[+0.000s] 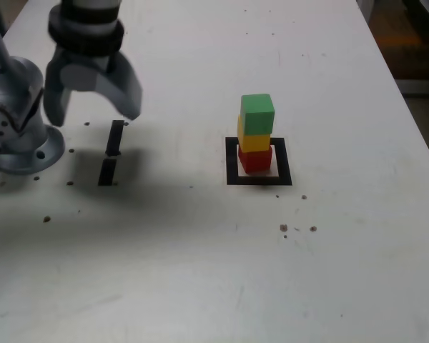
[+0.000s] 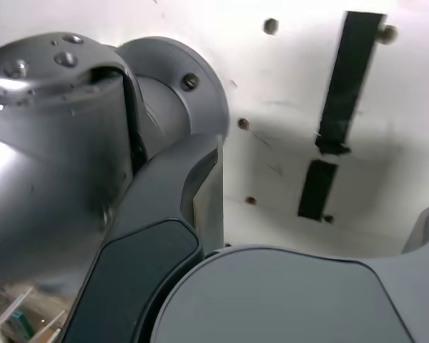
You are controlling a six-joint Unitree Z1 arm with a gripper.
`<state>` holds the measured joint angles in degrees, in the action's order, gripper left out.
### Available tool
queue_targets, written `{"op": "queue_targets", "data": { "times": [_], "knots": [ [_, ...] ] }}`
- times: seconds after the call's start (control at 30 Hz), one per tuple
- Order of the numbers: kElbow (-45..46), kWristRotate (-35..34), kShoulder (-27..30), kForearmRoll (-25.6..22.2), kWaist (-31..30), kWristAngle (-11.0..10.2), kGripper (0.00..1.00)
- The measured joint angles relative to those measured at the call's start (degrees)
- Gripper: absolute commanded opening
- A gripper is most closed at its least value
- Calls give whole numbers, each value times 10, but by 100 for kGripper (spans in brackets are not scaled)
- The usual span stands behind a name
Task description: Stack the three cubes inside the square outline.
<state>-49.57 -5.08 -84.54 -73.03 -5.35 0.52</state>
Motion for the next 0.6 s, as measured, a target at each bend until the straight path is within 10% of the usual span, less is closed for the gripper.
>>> {"op": "queue_targets", "data": {
  "times": [0.6],
  "knots": [
    [65,17,8,86,-1,5,100]
  ]
}}
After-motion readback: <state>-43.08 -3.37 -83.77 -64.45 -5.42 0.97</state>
